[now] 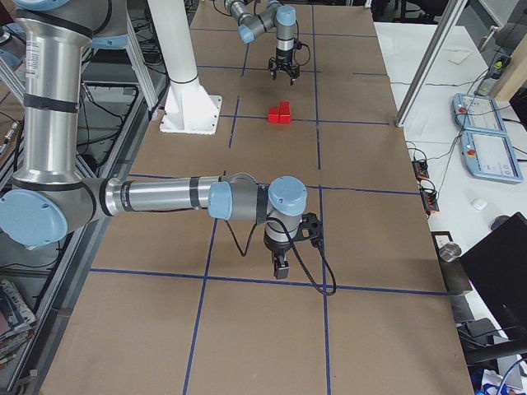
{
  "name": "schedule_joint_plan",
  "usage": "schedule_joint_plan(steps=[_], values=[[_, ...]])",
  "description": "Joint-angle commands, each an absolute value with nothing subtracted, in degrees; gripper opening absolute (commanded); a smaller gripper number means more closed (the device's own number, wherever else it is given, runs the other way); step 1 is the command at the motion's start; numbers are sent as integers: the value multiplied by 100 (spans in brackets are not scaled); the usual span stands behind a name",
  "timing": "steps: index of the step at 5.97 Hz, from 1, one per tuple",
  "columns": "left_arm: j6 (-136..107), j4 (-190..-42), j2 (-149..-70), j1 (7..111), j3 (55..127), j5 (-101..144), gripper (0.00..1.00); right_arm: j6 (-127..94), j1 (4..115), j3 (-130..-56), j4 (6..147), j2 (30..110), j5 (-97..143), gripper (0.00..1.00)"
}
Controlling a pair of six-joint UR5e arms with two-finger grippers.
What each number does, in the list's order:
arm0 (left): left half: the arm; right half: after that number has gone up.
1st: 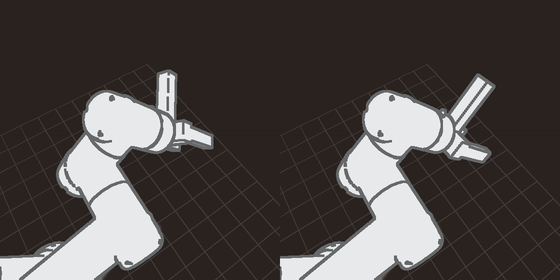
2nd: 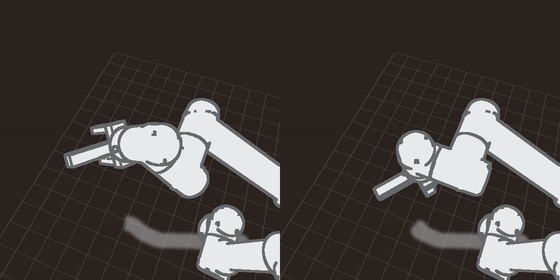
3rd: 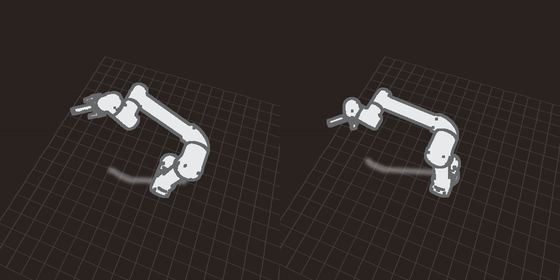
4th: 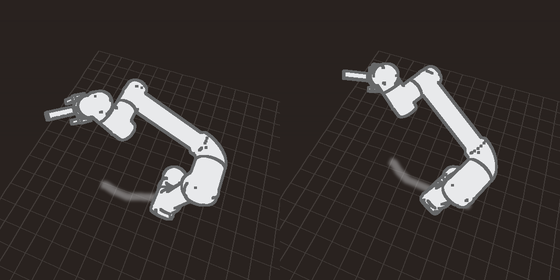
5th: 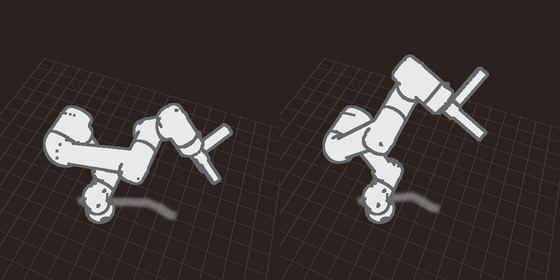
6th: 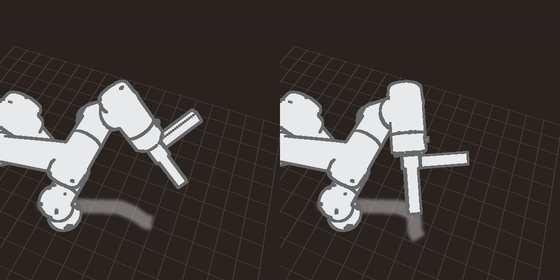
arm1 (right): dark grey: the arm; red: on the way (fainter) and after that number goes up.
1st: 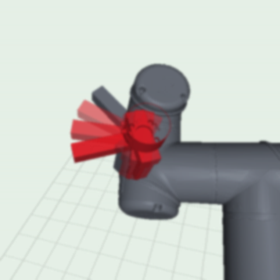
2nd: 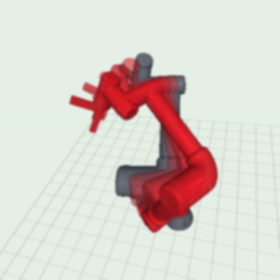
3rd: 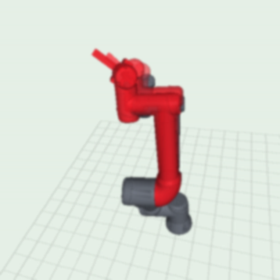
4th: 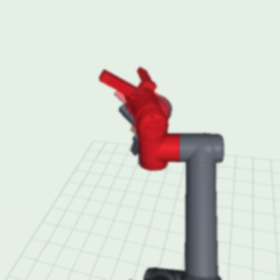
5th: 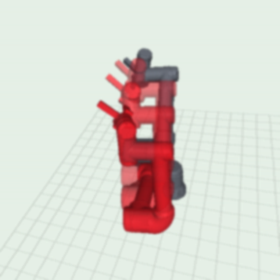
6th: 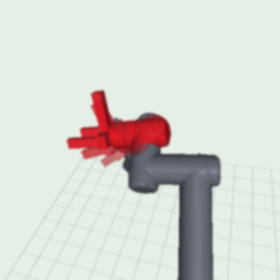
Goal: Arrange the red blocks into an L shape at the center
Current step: 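Open the left gripper and withdraw the left arm from the cubes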
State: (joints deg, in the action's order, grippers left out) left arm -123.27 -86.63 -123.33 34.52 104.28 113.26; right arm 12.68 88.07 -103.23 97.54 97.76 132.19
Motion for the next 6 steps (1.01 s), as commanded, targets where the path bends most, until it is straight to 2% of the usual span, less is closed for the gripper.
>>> schedule_joint_plan(steps=[1, 3, 6], values=[[-9866, -8657, -11300, 3865, 11123, 11381, 100, 1266, 8807, -10318, 9756, 9782, 13227, 100], [-6348, -8736, -10086, 5099, 11364, 12098, 100, 1266, 8807, -10318, 9756, 9791, 13227, 100], [-1516, -8736, -8881, 7331, 10900, 12901, 100, 1266, 8807, -10318, 9756, 9800, 13228, 100]])
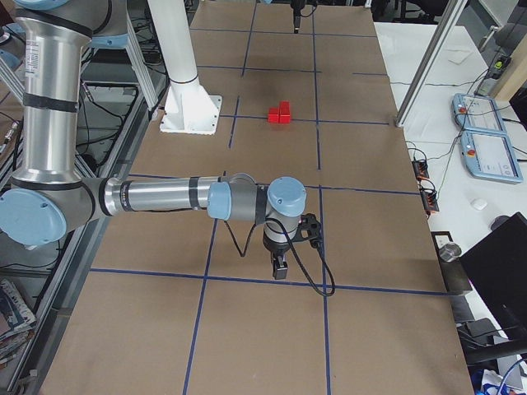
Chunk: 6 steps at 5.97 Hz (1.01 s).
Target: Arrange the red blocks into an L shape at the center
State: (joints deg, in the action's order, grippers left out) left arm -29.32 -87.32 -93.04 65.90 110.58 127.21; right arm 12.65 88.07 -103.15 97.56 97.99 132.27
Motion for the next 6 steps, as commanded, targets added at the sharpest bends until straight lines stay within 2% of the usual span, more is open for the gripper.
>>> schedule_joint_plan(steps=[1, 3, 6], values=[[-494, -8736, -8459, 8061, 10716, 13172, 100, 1266, 8807, -10318, 9756, 9800, 13228, 100], [167, -8736, -7798, 8944, 10574, 13386, 100, 1257, 8807, -10318, 9756, 9800, 13228, 100], [114, -8762, -7813, 8947, 10503, 13342, 100, 1257, 8807, -10327, 9756, 9800, 13228, 100]])
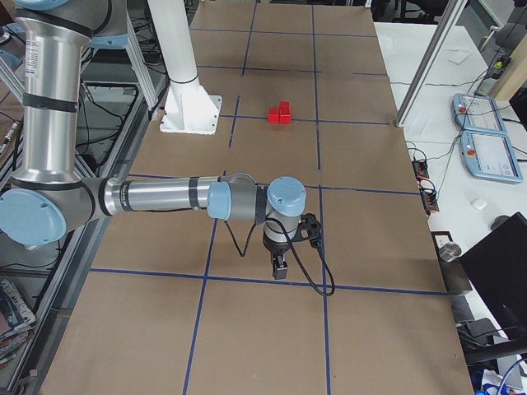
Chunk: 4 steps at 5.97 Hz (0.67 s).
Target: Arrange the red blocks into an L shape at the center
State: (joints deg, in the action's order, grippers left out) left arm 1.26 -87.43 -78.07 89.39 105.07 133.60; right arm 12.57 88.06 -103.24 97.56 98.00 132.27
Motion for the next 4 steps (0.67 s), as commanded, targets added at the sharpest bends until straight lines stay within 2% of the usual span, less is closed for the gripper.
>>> schedule_joint_plan(steps=[1, 4], values=[[132, -8858, -7822, 8930, 10486, 13368, 100, 1257, 8807, -10327, 9756, 9800, 13228, 100], [150, -8842, -7840, 8895, 10529, 13359, 100, 1239, 8807, -10327, 9756, 9817, 13236, 100]])
